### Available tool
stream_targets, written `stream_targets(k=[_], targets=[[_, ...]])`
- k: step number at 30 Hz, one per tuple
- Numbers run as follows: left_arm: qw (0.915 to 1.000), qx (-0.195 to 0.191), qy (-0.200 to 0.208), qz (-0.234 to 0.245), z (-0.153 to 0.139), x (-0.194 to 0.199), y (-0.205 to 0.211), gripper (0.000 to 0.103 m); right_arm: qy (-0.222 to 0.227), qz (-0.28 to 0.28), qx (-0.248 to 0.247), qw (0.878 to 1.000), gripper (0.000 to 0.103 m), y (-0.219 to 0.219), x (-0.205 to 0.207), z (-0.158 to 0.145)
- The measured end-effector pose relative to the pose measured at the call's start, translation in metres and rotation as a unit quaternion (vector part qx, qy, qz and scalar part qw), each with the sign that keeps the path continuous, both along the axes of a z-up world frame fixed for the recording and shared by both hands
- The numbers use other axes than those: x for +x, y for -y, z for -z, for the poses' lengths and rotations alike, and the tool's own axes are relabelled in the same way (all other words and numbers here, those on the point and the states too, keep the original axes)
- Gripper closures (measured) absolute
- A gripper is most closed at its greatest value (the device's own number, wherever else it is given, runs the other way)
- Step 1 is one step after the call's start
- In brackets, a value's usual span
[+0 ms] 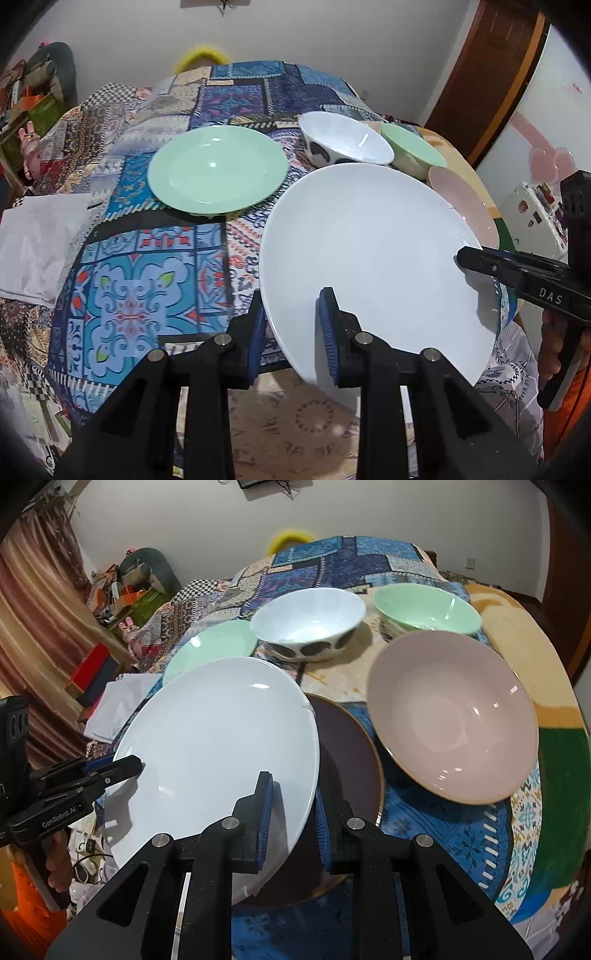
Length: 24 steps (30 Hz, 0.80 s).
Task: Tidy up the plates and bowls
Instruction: 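Lift the white plate with both grippers and carry it over the dark brown plate, then lower the white plate onto the dark brown plate and open both grippers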
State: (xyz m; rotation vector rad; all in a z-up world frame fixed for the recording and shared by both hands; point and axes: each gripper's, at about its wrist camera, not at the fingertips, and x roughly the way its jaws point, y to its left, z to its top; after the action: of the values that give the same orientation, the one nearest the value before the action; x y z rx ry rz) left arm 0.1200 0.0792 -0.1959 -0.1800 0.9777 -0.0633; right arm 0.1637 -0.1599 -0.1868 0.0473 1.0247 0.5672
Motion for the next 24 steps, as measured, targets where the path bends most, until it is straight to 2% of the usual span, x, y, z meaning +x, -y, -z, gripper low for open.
stream_targets(k=[11, 24], targets=[[0.9993, 0.001, -0.034, 0.015, 0.023, 0.017, 0.018, 0.076, -0.028, 0.017, 0.003, 0.999, 0.083, 0.017, 0.003, 0.021], [0.9981, 0.001, -0.059, 0.017, 0.042, 0.032, 0.029, 0.074, -0.037, 0.026, 0.006, 0.999, 0.083, 0.025, 0.008, 0.029]])
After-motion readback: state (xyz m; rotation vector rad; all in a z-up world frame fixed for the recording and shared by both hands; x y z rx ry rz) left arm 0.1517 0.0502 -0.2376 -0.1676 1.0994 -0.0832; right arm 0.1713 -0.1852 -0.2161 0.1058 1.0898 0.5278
